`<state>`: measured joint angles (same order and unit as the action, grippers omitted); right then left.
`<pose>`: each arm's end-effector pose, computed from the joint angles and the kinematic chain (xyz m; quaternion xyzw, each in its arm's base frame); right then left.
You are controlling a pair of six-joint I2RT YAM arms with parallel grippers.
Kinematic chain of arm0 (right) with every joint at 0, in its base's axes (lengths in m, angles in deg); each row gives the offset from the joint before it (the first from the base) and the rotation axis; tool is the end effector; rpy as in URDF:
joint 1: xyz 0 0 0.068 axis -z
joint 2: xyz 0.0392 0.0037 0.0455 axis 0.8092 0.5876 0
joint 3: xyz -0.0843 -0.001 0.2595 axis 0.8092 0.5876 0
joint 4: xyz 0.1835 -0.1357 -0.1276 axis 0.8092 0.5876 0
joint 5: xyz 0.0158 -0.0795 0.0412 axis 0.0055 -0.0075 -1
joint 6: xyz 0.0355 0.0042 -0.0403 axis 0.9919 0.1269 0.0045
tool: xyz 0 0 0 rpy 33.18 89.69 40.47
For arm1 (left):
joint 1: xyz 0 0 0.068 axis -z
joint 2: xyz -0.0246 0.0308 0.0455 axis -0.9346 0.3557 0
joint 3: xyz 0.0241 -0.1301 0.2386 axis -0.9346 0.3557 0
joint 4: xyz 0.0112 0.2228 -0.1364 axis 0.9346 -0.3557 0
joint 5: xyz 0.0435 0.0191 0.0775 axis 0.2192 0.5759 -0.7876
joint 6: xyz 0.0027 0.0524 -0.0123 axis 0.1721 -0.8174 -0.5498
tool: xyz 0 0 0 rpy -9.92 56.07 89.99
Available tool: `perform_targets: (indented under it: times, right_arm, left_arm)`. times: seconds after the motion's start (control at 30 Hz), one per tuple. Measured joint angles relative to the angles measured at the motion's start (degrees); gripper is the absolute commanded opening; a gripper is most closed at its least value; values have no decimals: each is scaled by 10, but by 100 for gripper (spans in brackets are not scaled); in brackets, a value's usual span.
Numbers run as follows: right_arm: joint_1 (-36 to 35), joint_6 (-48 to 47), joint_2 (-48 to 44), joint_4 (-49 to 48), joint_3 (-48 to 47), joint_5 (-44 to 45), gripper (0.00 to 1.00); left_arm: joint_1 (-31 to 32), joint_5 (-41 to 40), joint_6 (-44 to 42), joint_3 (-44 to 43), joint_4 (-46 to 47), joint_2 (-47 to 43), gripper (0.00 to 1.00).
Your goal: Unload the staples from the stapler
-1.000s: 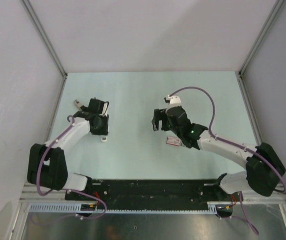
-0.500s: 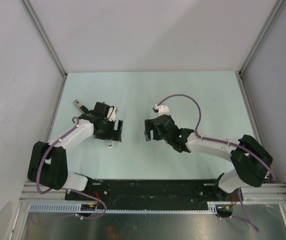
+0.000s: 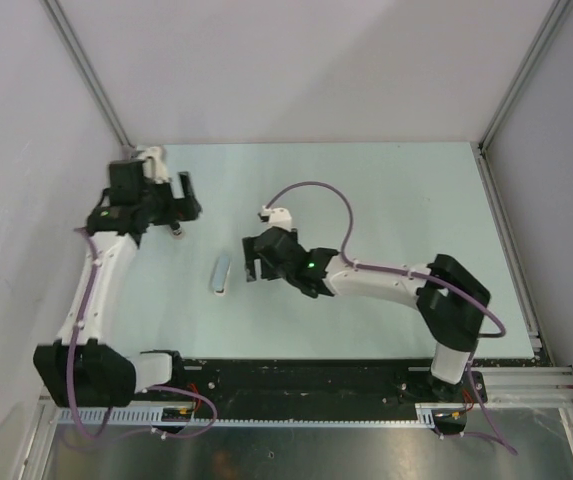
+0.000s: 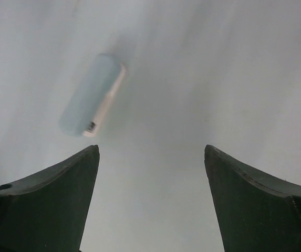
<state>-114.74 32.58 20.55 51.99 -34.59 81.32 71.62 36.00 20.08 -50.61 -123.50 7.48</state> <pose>0.2028 0.3367 0.2374 -0.1351 0.8759 0.2125 0.4115 0.2674 -0.0170 0.3368 -0.0058 0.9123 -0.1067 0.3952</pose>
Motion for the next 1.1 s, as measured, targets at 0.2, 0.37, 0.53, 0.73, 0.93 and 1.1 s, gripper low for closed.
perform_targets:
  times: [0.2, 0.37, 0.53, 0.73, 0.93, 1.1]
  right_arm:
    - [-42, 34, 128, 71, -179, 22, 85]
    - [-67, 51, 249, 158, -353, 53, 82]
    - [-81, 66, 315, 229, -435, 72, 77]
    - [-82, 85, 342, 272, -456, 80, 72]
    - [-81, 88, 364, 278, -474, 81, 67]
    - [-81, 86, 379, 279, -492, 81, 52]
  left_arm:
    - [-109, 6, -43, 9, -4, -68, 97]
    - [-160, 33, -87, 51, -30, -78, 99]
    - [-189, 54, -116, 56, -53, -78, 99]
    - [-201, 68, -131, 64, -57, -78, 100]
    - [-208, 67, -142, 87, -66, -78, 99]
    - [-212, 66, -154, 100, -68, -85, 99]
